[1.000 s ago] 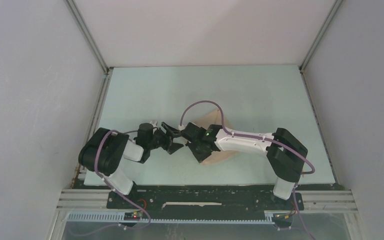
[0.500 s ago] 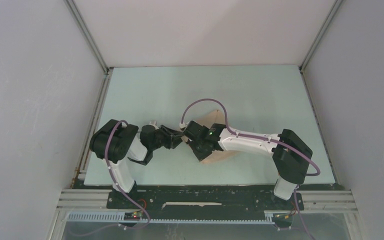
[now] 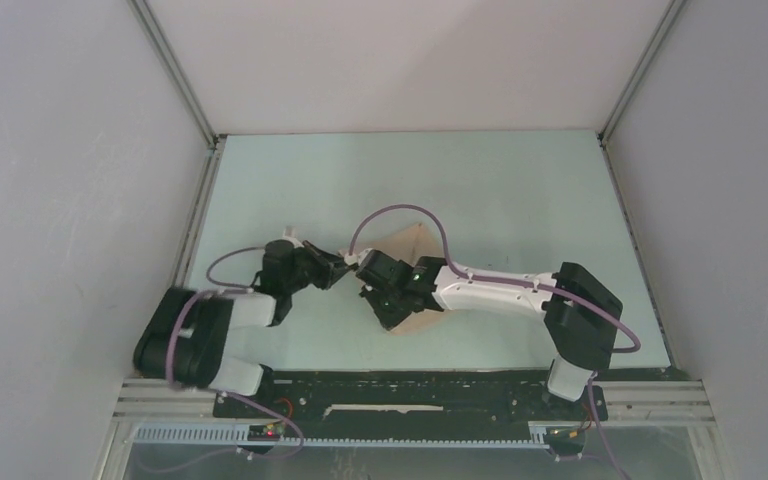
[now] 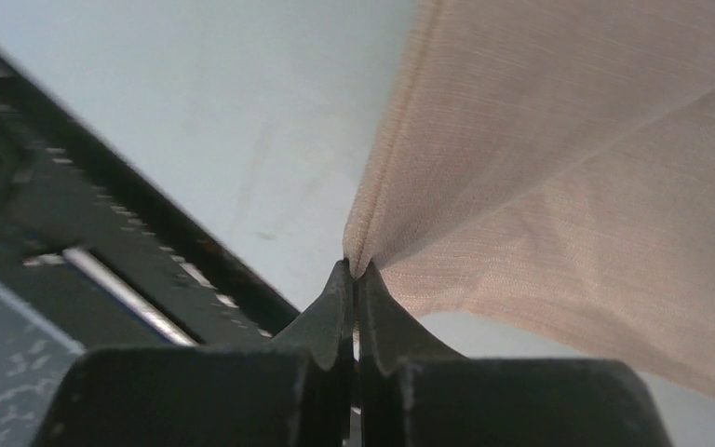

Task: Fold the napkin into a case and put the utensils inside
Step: Pick up the upper triangle-folded napkin from the center of the board, then turn over the upper triangle folded napkin at the center of the board.

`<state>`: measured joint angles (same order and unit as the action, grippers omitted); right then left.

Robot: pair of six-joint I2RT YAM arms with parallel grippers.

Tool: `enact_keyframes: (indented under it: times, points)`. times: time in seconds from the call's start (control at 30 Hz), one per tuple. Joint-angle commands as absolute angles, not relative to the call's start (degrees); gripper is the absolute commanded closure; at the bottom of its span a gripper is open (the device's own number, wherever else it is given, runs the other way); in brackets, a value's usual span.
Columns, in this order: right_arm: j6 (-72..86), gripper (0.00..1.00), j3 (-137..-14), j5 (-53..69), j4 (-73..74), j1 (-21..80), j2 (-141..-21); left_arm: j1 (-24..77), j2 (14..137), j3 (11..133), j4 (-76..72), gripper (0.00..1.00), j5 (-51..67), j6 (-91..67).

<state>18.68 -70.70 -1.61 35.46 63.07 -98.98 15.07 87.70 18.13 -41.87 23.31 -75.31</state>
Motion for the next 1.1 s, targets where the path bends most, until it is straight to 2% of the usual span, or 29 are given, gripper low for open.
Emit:
enact_keyframes:
  times: [0.0,0.13,0.2,0.3,0.37,0.47,0.6,0.67,0.87,1.07]
  points:
    - [20.4,1.00,-71.4,8.9,25.0,68.2,-95.4,7.6,68.3,21.6,-14.6,1.00,20.5,-64.2]
    - [25.5,1.00,-76.7,19.0,13.8,70.4,-97.1,-0.8,48.8,30.2,15.1,1.00,16.7,-55.5]
    - [27.9,1.00,-80.4,24.3,8.5,71.1,-98.4,-4.1,39.9,37.4,28.7,1.00,10.4,-50.2]
    - [33.4,1.00,-82.7,31.7,-2.6,71.2,-99.0,-4.6,35.7,49.6,41.8,1.00,2.1,-44.7]
    - [38.2,1.00,-81.4,35.1,-9.7,70.7,-99.4,-4.5,36.8,54.7,45.1,1.00,1.3,-42.3]
    - [47.0,1.00,-75.4,39.0,-23.2,68.0,-101.1,-1.4,42.4,57.8,45.0,1.00,-1.7,-39.7]
    - [56.9,1.00,-63.5,42.1,-42.8,63.1,-105.8,9.1,54.1,57.6,40.3,1.00,-8.5,-38.0]
    - [58.2,1.00,-58.2,42.0,-47.2,60.6,-107.9,12.9,61.7,56.8,36.3,1.00,-10.1,-38.3]
    - [54.7,1.00,-44.0,41.1,-50.7,54.3,-111.5,20.6,85.7,59.4,25.3,1.00,-12.8,-38.0]
    - [50.8,1.00,-35.5,38.8,-46.6,52.0,-109.3,26.7,95.8,63.6,20.6,1.00,-11.5,-39.7]
